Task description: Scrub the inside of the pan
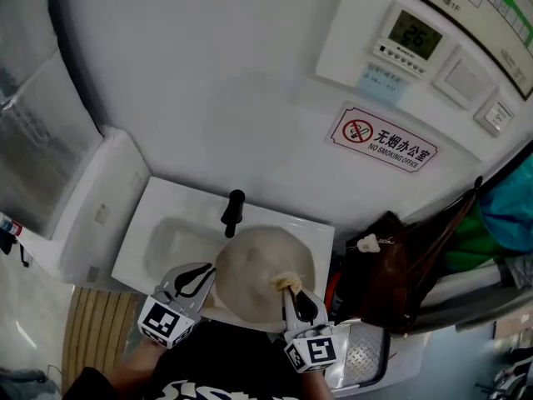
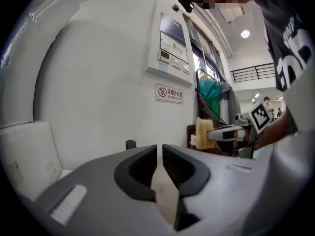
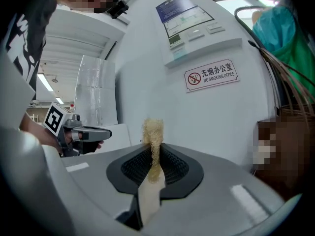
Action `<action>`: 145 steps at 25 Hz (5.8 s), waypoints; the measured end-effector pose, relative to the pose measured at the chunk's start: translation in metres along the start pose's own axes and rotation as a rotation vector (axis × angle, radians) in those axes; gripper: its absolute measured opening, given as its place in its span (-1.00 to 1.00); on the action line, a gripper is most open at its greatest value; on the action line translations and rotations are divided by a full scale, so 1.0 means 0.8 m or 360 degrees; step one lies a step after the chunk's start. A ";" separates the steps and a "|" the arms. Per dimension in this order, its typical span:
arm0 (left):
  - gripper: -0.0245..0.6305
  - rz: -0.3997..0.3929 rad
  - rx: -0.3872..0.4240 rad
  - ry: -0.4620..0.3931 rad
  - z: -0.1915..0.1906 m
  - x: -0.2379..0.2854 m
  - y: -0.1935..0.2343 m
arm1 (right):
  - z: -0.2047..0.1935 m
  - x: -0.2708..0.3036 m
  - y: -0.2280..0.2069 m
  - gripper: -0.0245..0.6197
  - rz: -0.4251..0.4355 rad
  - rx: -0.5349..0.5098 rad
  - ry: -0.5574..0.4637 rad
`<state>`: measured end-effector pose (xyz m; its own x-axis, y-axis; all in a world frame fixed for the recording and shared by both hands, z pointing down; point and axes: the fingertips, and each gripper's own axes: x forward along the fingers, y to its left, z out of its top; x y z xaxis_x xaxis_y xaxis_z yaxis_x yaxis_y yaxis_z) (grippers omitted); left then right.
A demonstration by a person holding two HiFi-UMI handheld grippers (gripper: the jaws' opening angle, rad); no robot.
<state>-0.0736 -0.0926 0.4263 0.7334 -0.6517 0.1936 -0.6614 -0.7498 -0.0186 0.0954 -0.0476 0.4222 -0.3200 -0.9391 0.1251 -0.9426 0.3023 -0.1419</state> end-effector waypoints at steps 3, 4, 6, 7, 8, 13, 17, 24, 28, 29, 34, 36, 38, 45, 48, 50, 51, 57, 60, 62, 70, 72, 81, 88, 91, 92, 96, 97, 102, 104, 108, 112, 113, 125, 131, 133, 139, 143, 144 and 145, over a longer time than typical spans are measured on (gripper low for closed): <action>-0.82 -0.0047 0.0013 0.0050 -0.007 0.006 -0.005 | 0.002 0.002 -0.008 -0.76 0.0017 0.0000 0.0003; -0.78 -0.0060 0.0028 0.0071 -0.009 0.007 -0.006 | 0.002 0.002 -0.010 -0.76 0.0020 -0.0001 0.0006; -0.68 -0.0090 0.0043 0.0095 -0.009 0.010 -0.008 | 0.001 0.003 -0.014 -0.76 0.0024 0.0002 0.0007; -0.59 -0.0104 0.0032 0.0094 -0.008 0.012 -0.009 | 0.001 0.003 -0.014 -0.76 0.0028 0.0001 0.0007; -0.51 -0.0115 0.0017 0.0094 -0.009 0.014 -0.008 | 0.002 0.004 -0.014 -0.76 0.0032 -0.0003 0.0008; 0.08 -0.0166 -0.0009 0.0126 -0.017 0.018 -0.010 | -0.005 0.010 -0.010 -0.76 0.0067 0.0015 0.0001; 0.16 -0.0278 0.0054 0.0283 -0.037 0.019 -0.017 | -0.001 0.017 -0.003 -0.76 0.0099 0.0005 0.0003; 0.16 -0.0437 0.0161 0.0598 -0.097 0.012 -0.026 | -0.011 0.020 0.003 -0.76 0.0152 0.0028 0.0012; 0.15 -0.0469 0.0178 0.0780 -0.150 0.008 -0.024 | -0.013 0.022 0.004 -0.76 0.0175 0.0029 0.0025; 0.15 -0.0483 0.0181 0.0825 -0.165 0.006 -0.026 | -0.013 0.022 0.005 -0.76 0.0182 0.0028 0.0030; 0.15 -0.0574 0.0215 0.1027 -0.231 -0.004 -0.042 | -0.016 0.023 0.011 -0.76 0.0208 0.0016 0.0052; 0.15 -0.0608 0.0220 0.1105 -0.255 -0.009 -0.051 | -0.020 0.022 0.013 -0.76 0.0215 0.0022 0.0060; 0.15 -0.0638 0.0228 0.1180 -0.277 -0.013 -0.058 | -0.021 0.023 0.015 -0.76 0.0223 0.0018 0.0069; 0.01 -0.0638 0.0236 0.1311 -0.319 -0.024 -0.063 | -0.028 0.022 0.021 -0.76 0.0251 0.0010 0.0090; -0.08 -0.0642 0.0204 0.1326 -0.322 -0.026 -0.063 | -0.032 0.022 0.023 -0.76 0.0257 0.0005 0.0108; -0.14 -0.0651 0.0171 0.1334 -0.322 -0.026 -0.065 | -0.036 0.023 0.025 -0.76 0.0266 -0.0004 0.0128; -0.17 -0.0650 0.0155 0.1335 -0.321 -0.026 -0.065 | -0.040 0.025 0.027 -0.76 0.0274 -0.0010 0.0143; -0.24 -0.0642 0.0107 0.1340 -0.321 -0.025 -0.064 | -0.070 0.044 0.046 -0.76 0.0364 -0.0068 0.0283; -0.25 -0.0651 0.0099 0.1372 -0.320 -0.026 -0.065 | -0.086 0.057 0.062 -0.76 0.0424 -0.0110 0.0358; -0.25 -0.0659 0.0103 0.1394 -0.320 -0.026 -0.065 | -0.100 0.068 0.074 -0.76 0.0469 -0.0143 0.0421; -0.25 -0.0678 0.0094 0.1417 -0.320 -0.027 -0.066 | -0.169 0.115 0.097 -0.76 0.0585 -0.0324 0.0729; -0.25 -0.0678 0.0098 0.1428 -0.319 -0.028 -0.066 | -0.184 0.122 0.099 -0.76 0.0598 -0.0346 0.0793; -0.26 -0.0712 0.0122 0.1448 -0.301 -0.030 -0.069 | -0.249 0.131 0.119 -0.76 0.0690 -0.0429 0.1036; -0.26 -0.0709 0.0128 0.1482 -0.288 -0.033 -0.071 | -0.258 0.130 0.124 -0.76 0.0698 -0.0426 0.1053; -0.26 -0.0706 0.0130 0.1489 -0.284 -0.033 -0.073 | -0.261 0.130 0.123 -0.76 0.0702 -0.0429 0.1051; -0.27 -0.0706 0.0130 0.1489 -0.283 -0.033 -0.073 | -0.263 0.129 0.122 -0.76 0.0699 -0.0430 0.1056; -0.27 -0.0699 0.0130 0.1493 -0.283 -0.034 -0.074 | -0.264 0.133 0.120 -0.76 0.0700 -0.0455 0.1065; -0.27 -0.0697 0.0130 0.1495 -0.283 -0.035 -0.073 | -0.264 0.135 0.120 -0.76 0.0705 -0.0466 0.1065; -0.27 -0.0692 0.0123 0.1500 -0.280 -0.035 -0.074 | -0.266 0.150 0.105 -0.76 0.0692 -0.0511 0.1078; -0.28 -0.0692 0.0119 0.1500 -0.280 -0.035 -0.075 | -0.266 0.160 0.097 -0.76 0.0671 -0.0521 0.1080; -0.28 -0.0687 0.0120 0.1507 -0.279 -0.035 -0.073 | -0.257 0.185 0.085 -0.76 0.0643 -0.0548 0.1067; -0.29 -0.0679 0.0116 0.1506 -0.279 -0.034 -0.073 | -0.252 0.203 0.070 -0.76 0.0630 -0.0617 0.1074; -0.29 -0.0676 0.0115 0.1506 -0.279 -0.034 -0.073 | -0.251 0.206 0.065 -0.76 0.0620 -0.0625 0.1078; -0.30 -0.0659 0.0090 0.1505 -0.278 -0.035 -0.073 | -0.216 0.247 -0.012 -0.76 0.0413 -0.0654 0.1079; -0.30 -0.0651 0.0078 0.1512 -0.278 -0.036 -0.073 | -0.204 0.251 -0.037 -0.76 0.0376 -0.0801 0.1111; -0.30 -0.0646 0.0071 0.1512 -0.278 -0.036 -0.072 | -0.202 0.250 -0.047 -0.76 0.0360 -0.0865 0.1125; -0.31 -0.0637 0.0052 0.1526 -0.278 -0.036 -0.071 | -0.192 0.237 -0.090 -0.76 0.0286 -0.0989 0.1187; -0.31 -0.0632 0.0044 0.1533 -0.278 -0.035 -0.071 | -0.189 0.222 -0.119 -0.76 0.0218 -0.1007 0.1222; -0.31 -0.0633 0.0043 0.1534 -0.278 -0.035 -0.071 | -0.188 0.217 -0.125 -0.76 0.0204 -0.1007 0.1230; -0.31 -0.0634 0.0041 0.1534 -0.278 -0.034 -0.072 | -0.188 0.213 -0.131 -0.76 0.0192 -0.1004 0.1237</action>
<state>-0.0906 -0.0060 0.6400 0.4539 0.0028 0.8910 -0.3872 -0.9000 0.2001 0.1251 -0.2145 0.6056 -0.1781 -0.5975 0.7818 -0.7059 0.6311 0.3216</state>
